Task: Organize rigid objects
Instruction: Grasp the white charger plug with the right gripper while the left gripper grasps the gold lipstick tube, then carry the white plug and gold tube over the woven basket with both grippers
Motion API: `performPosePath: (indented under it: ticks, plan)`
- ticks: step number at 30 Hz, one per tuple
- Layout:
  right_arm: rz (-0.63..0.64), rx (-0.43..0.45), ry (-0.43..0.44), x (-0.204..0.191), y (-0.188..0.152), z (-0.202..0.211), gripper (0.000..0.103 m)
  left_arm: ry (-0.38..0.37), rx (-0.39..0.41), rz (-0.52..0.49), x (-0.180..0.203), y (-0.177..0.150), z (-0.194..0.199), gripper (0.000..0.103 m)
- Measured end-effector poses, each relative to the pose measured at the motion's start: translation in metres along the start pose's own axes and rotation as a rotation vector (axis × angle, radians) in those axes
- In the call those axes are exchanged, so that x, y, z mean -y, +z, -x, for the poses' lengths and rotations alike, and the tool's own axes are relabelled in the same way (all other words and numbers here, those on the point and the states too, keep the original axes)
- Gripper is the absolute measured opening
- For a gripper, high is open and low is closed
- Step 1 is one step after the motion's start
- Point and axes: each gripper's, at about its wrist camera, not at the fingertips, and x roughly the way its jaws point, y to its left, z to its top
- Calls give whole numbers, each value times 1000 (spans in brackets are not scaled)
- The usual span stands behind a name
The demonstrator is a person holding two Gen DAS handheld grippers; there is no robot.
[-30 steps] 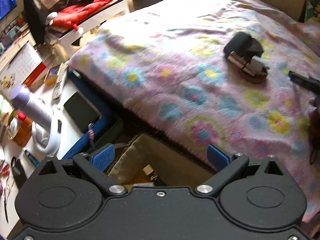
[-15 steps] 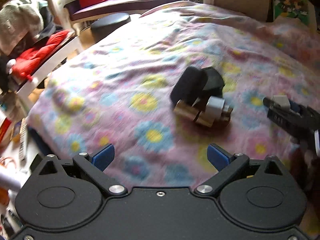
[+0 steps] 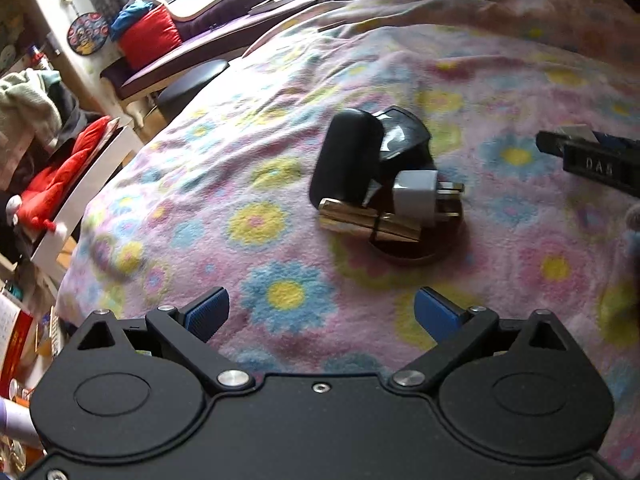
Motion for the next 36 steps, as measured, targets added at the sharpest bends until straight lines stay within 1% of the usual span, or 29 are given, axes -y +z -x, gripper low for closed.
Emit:
performPosePath:
  ticks: [6, 9, 12, 15, 24, 26, 29, 30, 31, 33, 36]
  plan:
    - [-36, 17, 32, 5, 0, 1, 57, 19, 32, -13, 11, 6, -8, 97]
    - [-36, 17, 36, 4, -1, 1, 57, 7, 51, -32, 11, 12, -11, 97]
    - [-39, 18, 39, 4, -1, 1, 57, 17, 52, -83, 14, 17, -18, 97]
    - [-40, 17, 39, 4, -1, 1, 57, 2, 43, -121, 16, 21, -25, 97]
    - [-45, 17, 41, 5, -1, 1, 57, -23, 37, -165, 23, 31, -43, 97]
    - [-45, 18, 42, 6, -2, 1, 57, -30, 30, -180, 25, 33, -48, 94]
    - [-47, 18, 43, 6, -2, 1, 57, -72, 26, -183, 24, 34, -51, 83]
    - [-49, 18, 43, 6, -2, 1, 57, -87, 30, -176, 23, 34, -50, 78]
    - [-49, 19, 44, 6, -2, 1, 57, -100, 28, -171, 22, 34, -50, 69]
    - [-50, 20, 44, 6, -2, 1, 57, -119, 29, -153, 20, 35, -49, 69]
    - [-53, 20, 45, 7, -2, 1, 57, -112, 32, -134, 17, 34, -48, 69]
